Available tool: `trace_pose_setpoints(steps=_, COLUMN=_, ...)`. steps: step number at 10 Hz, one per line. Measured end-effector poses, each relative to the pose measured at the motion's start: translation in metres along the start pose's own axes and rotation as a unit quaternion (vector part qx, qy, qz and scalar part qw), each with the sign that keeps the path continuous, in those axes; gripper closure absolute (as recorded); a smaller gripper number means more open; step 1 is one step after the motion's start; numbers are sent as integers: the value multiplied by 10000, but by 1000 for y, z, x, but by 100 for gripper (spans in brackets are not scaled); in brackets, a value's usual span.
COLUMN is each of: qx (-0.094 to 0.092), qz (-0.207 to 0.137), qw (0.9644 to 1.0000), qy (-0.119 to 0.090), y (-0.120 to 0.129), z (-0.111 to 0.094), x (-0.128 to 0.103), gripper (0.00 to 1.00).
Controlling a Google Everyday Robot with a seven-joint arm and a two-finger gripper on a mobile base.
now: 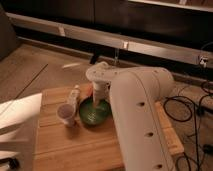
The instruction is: Pick up the ceramic bowl
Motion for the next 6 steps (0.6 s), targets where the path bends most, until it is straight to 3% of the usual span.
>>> trace_pose_setpoints(steps=3, qx=8, qz=-3, qw=9999, qy=-116, y=-2, z=-6, x=-7, gripper=90)
trace_pose_setpoints(steps=5, qx=17, qz=37, qw=9997, qy=-234, y=-2, z=-17, x=-11, gripper=100)
trace_pose_setpoints(steps=6, qx=19, qz=55, qw=9993, qy=-358, y=-2, z=-28, x=-13, gripper=100)
